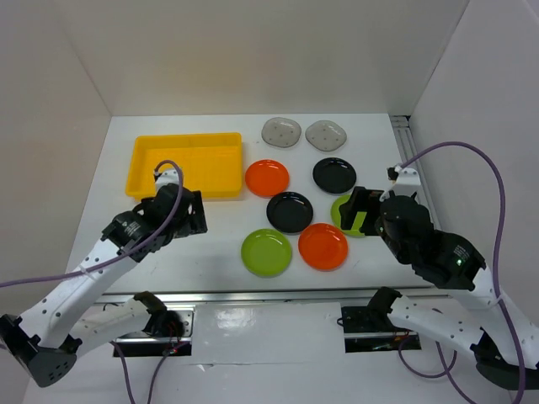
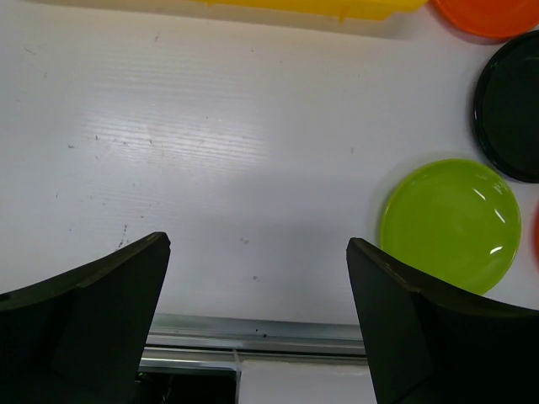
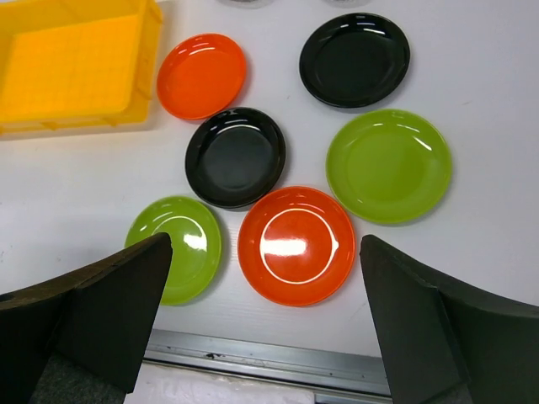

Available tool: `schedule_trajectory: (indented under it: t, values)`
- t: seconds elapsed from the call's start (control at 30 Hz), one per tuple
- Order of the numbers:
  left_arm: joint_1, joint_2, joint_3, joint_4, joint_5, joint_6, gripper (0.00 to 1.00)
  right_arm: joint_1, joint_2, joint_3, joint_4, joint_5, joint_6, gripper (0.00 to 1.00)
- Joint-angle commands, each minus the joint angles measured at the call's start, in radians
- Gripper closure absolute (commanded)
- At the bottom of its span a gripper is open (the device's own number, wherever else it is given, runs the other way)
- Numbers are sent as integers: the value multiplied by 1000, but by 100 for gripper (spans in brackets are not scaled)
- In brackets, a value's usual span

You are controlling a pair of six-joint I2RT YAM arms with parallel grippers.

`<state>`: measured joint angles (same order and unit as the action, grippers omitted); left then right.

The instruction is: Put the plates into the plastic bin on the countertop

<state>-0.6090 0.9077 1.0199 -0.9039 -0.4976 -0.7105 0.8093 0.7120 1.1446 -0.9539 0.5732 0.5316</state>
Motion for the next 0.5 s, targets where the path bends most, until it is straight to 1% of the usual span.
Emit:
schedule_trajectory:
  t: [0.0,0.1,0.13,0.2,0.23,0.3,0.33,0.4,0.43,0.47]
  values:
    - [5,36,2,26,47,25,0,2,-38,-2,23,14,10,0]
    - [5,60,29,36,154,11,0,2,-77,-11,35,4,1,0]
    - [5,50,17,51,227,-3,0,2,-77,-23,49,4,1,0]
    - [5,22,-35,163,307,-26,0,2,-101,-32,58,-9,-8,0]
    - [5,7,-96,199,356,-44,0,2,-101,-43,69,-22,-8,0]
    - [5,-16,-145,264,357,-104,0,2,-111,-52,69,-36,-8,0]
    - [5,-16,-200,292,357,-119,0,2,-111,-52,79,-59,-18,0]
    - [5,-39,-263,365,357,-139,0,2,-111,-65,90,-82,-28,0]
    - [5,-39,-297,454,357,-139,0,2,-111,-65,90,-99,-28,0]
    - [14,-39,-360,492,369,-150,0,2,-111,-74,99,-110,-38,0]
